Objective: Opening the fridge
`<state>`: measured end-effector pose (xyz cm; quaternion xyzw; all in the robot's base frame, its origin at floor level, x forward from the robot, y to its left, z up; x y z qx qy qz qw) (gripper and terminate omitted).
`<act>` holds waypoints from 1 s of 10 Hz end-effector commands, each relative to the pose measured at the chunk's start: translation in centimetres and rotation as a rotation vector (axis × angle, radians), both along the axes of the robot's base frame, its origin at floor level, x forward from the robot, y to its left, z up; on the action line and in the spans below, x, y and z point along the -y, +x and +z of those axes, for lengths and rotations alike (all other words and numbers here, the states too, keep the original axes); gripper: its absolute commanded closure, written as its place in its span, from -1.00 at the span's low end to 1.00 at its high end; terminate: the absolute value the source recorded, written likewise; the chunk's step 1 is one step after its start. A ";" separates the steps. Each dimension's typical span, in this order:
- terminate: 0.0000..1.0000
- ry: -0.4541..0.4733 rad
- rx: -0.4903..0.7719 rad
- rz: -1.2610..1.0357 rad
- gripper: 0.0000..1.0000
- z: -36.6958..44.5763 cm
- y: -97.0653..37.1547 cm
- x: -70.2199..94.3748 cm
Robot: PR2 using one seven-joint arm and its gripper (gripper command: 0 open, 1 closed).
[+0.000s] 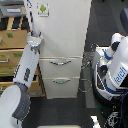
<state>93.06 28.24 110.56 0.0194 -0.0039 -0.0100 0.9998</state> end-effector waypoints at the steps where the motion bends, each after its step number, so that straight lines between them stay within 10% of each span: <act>1: -1.00 0.004 0.007 -0.066 1.00 -4.1 -0.3 0.6; 10: -1.00 -0.004 0.002 -0.088 1.00 -4.8 -0.4 0.7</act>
